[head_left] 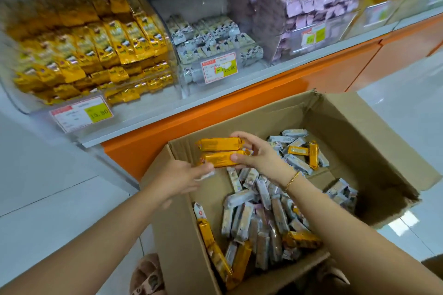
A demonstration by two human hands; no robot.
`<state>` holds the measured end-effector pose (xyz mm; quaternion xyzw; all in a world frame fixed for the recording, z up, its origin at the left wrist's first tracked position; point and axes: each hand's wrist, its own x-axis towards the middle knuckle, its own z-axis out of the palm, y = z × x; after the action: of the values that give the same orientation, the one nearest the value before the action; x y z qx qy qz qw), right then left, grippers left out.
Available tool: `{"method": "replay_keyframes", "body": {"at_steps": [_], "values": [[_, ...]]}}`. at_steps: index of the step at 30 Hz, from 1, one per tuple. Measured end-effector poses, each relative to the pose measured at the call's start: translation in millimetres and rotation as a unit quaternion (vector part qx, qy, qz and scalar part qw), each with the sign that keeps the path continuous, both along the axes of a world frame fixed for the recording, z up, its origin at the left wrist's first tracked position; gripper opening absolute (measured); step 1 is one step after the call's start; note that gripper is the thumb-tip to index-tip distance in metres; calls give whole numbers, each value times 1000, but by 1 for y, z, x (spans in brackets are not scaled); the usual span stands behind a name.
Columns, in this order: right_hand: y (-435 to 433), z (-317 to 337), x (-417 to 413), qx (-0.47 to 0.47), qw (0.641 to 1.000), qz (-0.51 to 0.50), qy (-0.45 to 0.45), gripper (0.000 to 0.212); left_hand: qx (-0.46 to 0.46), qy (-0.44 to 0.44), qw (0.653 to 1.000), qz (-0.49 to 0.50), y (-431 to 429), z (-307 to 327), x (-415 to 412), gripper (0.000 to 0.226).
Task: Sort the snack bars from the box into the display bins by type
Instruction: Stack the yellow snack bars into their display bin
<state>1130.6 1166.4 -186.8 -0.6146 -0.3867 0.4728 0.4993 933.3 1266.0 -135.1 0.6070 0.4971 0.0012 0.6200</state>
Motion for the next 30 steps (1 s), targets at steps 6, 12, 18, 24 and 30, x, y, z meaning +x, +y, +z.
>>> {"method": "replay_keyframes", "body": {"at_steps": [6, 12, 18, 24, 30], "values": [[5, 72, -34, 179, 981, -71, 2, 50, -173, -312, 908, 220, 1, 50, 14, 13], [4, 100, -56, 227, 966, -121, 15, 37, -198, -368, 884, 209, 3, 73, 6, 30], [-2, 109, -59, 249, 961, -117, 25, 36, -225, -389, 875, 183, 7, 86, 0, 28], [-5, 104, -62, 257, 962, -89, -1, 39, -205, -405, 874, 176, 7, 94, -5, 31], [4, 120, -68, 247, 961, -57, -112, 40, -147, -416, 882, 169, 10, 104, -4, 41]]}}
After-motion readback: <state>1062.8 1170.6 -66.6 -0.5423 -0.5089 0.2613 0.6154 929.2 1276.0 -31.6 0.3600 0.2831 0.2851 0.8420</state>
